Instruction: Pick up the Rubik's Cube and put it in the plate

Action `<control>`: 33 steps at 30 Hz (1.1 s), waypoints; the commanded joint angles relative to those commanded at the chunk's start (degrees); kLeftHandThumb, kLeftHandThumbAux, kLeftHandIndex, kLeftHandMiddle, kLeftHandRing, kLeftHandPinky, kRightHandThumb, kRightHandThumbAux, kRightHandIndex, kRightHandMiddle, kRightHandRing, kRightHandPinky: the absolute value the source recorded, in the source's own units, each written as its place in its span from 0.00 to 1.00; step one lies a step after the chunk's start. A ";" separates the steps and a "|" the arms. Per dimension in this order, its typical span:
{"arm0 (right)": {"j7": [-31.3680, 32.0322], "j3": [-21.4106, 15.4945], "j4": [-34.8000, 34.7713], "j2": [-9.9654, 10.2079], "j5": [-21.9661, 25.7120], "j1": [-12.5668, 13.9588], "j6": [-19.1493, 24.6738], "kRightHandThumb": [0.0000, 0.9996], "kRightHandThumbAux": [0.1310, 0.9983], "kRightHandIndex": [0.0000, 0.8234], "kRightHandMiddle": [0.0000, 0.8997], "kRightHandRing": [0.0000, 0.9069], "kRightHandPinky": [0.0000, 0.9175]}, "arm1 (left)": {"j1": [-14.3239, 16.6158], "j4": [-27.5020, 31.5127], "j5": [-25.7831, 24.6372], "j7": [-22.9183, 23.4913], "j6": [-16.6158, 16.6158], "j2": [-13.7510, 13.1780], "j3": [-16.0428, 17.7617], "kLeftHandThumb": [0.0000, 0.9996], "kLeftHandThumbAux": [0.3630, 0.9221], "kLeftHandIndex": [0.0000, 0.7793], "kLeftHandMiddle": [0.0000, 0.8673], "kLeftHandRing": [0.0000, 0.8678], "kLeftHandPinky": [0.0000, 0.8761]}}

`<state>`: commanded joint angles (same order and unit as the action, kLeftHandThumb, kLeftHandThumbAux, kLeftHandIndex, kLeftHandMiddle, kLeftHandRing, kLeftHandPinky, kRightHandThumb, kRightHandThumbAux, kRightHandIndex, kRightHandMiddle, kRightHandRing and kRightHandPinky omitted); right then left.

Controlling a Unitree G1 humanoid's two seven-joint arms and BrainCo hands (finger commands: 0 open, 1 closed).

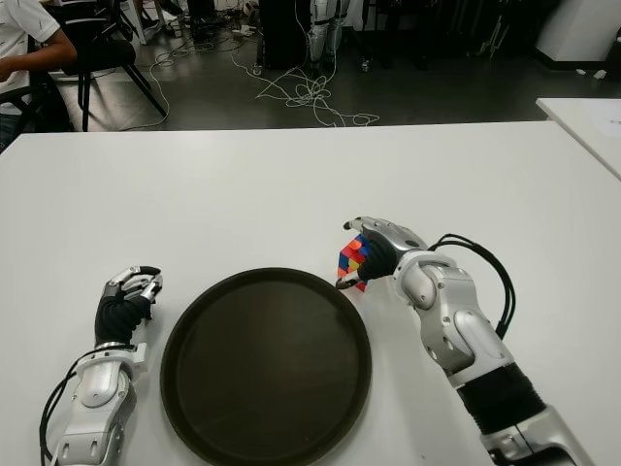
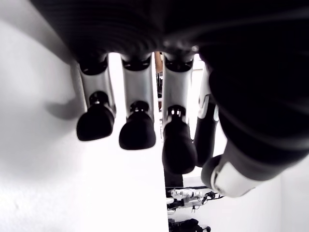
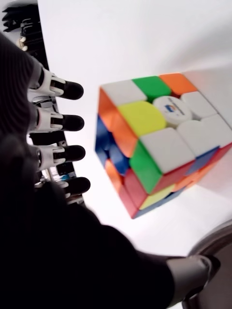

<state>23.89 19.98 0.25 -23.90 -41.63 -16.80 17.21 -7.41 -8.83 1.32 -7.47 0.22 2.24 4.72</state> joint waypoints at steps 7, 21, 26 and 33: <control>-0.17 -0.25 0.09 0.29 0.29 0.17 0.21 0.00 0.64 0.00 0.00 0.00 0.00 | -0.04 -0.03 -0.18 0.19 -0.06 -0.11 0.01 0.71 0.61 0.57 0.90 0.92 0.88; -0.47 -0.32 -0.67 0.20 0.37 0.96 -0.18 0.00 0.64 0.00 0.00 0.00 0.00 | 0.02 -0.05 0.19 -0.41 -0.53 -0.10 0.14 0.71 0.61 0.56 0.89 0.90 0.87; -0.97 -0.60 -0.65 0.28 0.59 1.10 -0.45 0.00 0.65 0.00 0.00 0.00 0.00 | 0.02 0.11 0.05 -0.27 -0.80 -0.12 0.17 0.71 0.61 0.56 0.89 0.90 0.88; -1.49 -1.19 -0.74 0.42 1.06 1.24 0.22 0.00 0.64 0.00 0.00 0.00 0.00 | 0.10 -0.02 -0.17 -0.07 -0.70 -0.24 0.39 0.71 0.61 0.57 0.90 0.91 0.88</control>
<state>22.40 18.79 -0.49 -23.48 -40.57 -15.56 17.43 -7.31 -8.85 1.15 -7.55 -0.49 2.00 5.11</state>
